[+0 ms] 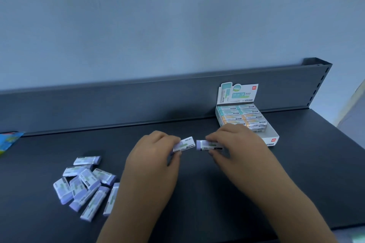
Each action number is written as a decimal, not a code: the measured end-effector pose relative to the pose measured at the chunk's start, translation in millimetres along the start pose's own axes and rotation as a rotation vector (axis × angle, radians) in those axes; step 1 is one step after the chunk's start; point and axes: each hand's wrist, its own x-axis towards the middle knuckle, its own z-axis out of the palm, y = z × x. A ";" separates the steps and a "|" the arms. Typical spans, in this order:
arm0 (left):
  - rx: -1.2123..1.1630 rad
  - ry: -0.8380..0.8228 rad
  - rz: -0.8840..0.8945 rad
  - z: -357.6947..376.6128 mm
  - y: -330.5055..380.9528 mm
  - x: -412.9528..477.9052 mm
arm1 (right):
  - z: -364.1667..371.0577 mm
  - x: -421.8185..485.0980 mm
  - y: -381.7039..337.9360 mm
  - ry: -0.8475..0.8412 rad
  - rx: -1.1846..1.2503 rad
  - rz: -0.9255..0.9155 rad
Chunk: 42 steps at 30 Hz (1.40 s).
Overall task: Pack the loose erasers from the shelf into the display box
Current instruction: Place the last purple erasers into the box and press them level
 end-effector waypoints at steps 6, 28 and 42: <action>-0.036 -0.014 0.044 6.9 7.2 11.8 | -1.1 -0.2 14.7 0.063 0.034 0.008; 0.081 -0.208 0.071 78.4 94.3 71.1 | -69.7 -7.4 150.0 0.057 0.098 0.031; 0.311 -0.486 0.054 95.9 100.4 100.4 | -71.1 -3.8 157.9 0.071 0.106 0.021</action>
